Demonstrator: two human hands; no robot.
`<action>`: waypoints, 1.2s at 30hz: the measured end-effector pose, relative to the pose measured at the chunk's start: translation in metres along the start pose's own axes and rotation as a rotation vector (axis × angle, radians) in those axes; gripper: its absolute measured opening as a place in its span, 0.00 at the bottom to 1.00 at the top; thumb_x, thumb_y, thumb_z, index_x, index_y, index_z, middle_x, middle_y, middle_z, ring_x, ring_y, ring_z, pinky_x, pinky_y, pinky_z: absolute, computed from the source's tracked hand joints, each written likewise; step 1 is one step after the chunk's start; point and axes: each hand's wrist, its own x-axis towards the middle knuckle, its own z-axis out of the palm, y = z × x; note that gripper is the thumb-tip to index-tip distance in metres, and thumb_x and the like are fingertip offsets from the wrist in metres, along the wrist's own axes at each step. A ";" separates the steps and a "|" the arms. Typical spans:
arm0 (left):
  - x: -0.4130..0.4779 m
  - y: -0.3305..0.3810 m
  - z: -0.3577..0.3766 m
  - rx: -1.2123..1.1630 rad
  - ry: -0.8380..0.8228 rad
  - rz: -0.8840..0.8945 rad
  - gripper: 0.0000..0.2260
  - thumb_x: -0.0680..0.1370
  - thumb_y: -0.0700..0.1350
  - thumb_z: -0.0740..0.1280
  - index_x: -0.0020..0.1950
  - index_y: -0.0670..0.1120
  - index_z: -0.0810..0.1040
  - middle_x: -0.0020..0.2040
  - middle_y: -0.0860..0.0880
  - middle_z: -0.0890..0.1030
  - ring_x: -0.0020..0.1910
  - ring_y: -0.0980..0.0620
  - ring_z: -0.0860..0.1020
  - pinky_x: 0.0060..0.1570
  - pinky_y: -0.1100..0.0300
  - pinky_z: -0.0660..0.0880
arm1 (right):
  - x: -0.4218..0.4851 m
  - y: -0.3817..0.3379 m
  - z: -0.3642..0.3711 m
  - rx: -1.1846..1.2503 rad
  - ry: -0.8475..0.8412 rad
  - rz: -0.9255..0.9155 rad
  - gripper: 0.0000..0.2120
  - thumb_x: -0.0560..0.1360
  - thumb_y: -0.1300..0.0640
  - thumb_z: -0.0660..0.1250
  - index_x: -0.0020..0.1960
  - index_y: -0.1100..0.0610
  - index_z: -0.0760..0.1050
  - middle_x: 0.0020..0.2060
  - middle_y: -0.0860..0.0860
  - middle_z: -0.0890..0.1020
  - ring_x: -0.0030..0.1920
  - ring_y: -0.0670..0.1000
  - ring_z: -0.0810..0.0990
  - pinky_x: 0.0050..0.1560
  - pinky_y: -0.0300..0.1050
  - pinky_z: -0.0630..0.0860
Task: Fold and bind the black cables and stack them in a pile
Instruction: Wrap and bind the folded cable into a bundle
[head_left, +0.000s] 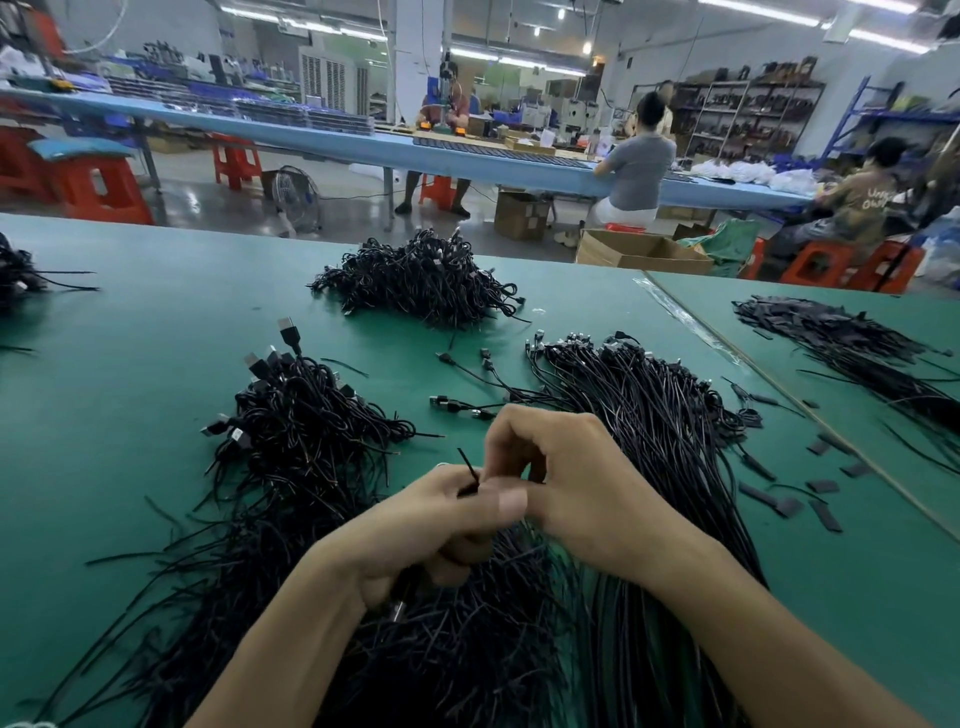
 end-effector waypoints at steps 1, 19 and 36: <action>0.002 -0.002 -0.003 0.059 -0.007 0.013 0.20 0.69 0.52 0.75 0.49 0.44 0.69 0.29 0.55 0.63 0.24 0.60 0.61 0.21 0.69 0.60 | 0.000 0.001 -0.001 -0.010 -0.009 -0.009 0.12 0.70 0.60 0.74 0.40 0.48 0.72 0.36 0.43 0.80 0.40 0.45 0.78 0.39 0.38 0.72; 0.005 -0.009 -0.001 0.211 0.043 -0.042 0.09 0.74 0.36 0.71 0.39 0.47 0.74 0.29 0.53 0.70 0.25 0.58 0.64 0.22 0.66 0.62 | -0.002 -0.015 -0.002 -0.246 -0.158 -0.117 0.11 0.73 0.59 0.71 0.52 0.47 0.77 0.45 0.44 0.79 0.48 0.48 0.77 0.51 0.50 0.75; 0.020 -0.005 0.008 -0.528 0.110 0.145 0.07 0.68 0.38 0.63 0.45 0.44 0.72 0.33 0.50 0.67 0.28 0.57 0.62 0.22 0.67 0.62 | -0.002 -0.001 0.004 -0.179 0.177 -0.020 0.06 0.78 0.61 0.68 0.49 0.50 0.76 0.42 0.43 0.80 0.45 0.44 0.78 0.49 0.41 0.75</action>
